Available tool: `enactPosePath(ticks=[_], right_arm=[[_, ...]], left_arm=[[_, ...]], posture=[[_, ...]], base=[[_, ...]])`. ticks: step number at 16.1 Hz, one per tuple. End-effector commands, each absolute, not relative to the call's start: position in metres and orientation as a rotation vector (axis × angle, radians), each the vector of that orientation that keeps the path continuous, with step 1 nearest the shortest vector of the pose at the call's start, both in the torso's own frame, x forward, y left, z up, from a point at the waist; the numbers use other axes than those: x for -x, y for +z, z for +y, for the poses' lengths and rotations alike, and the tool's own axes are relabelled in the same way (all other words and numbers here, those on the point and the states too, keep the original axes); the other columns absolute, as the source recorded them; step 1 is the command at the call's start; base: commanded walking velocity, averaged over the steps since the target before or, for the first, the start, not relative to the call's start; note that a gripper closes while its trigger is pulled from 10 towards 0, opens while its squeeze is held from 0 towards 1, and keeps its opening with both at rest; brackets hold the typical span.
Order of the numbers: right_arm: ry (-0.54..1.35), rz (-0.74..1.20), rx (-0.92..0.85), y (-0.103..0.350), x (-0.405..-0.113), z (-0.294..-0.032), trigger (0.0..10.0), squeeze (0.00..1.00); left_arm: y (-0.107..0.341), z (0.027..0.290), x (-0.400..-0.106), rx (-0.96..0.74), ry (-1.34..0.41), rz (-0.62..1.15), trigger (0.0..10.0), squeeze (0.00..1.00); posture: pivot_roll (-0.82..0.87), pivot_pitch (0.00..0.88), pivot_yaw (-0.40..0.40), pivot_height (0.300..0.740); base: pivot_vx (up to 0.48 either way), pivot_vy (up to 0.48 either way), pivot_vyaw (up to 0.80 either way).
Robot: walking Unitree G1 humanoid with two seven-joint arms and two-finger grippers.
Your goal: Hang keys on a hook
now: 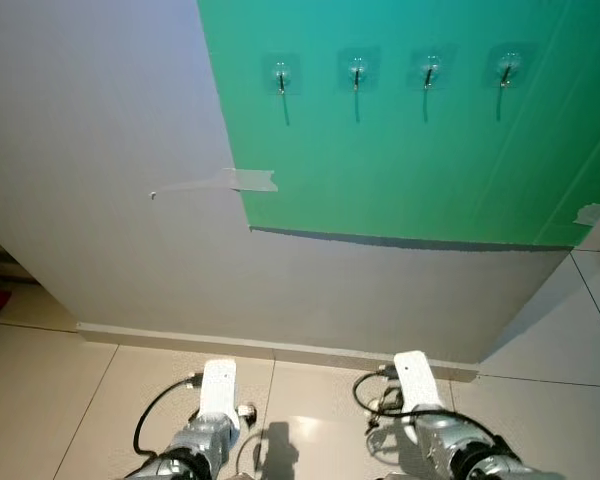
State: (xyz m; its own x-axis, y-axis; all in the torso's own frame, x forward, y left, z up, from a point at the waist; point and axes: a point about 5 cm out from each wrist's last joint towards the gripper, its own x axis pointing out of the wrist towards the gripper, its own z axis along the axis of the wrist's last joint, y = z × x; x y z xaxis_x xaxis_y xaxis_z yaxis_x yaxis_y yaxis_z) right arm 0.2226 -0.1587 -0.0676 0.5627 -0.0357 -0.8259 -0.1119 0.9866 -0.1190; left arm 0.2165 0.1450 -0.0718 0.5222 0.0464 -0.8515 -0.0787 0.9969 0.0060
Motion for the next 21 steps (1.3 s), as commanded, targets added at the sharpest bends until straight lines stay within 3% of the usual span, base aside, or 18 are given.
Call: enactPosePath(ticks=[1, 10, 21], right_arm=[[0.043, 0.911, 0.142, -0.059, -0.237, -0.155, 0.0, 0.00], [-0.047, 0.664, 0.157, -0.030, -0.270, -0.164, 0.0, 0.00], [-0.058, 0.585, 0.169, -0.023, -0.276, -0.166, 0.0, 0.00]], left_arm=[[-0.063, 0.147, -0.230, 0.041, 0.080, 0.956, 10.0, 0.00], [-0.034, 0.145, -0.269, 0.007, 0.088, 0.733, 10.0, 0.00], [-0.027, 0.140, -0.276, -0.037, 0.069, 0.664, 10.0, 0.00]], posture=[[-0.16, 0.000, 0.062, 0.740], [-0.15, 0.000, 0.063, 0.740], [-0.16, 0.000, 0.066, 0.740]], base=[[0.000, 0.000, 0.00], [0.000, 0.000, 0.00], [0.000, 0.000, 0.00]])
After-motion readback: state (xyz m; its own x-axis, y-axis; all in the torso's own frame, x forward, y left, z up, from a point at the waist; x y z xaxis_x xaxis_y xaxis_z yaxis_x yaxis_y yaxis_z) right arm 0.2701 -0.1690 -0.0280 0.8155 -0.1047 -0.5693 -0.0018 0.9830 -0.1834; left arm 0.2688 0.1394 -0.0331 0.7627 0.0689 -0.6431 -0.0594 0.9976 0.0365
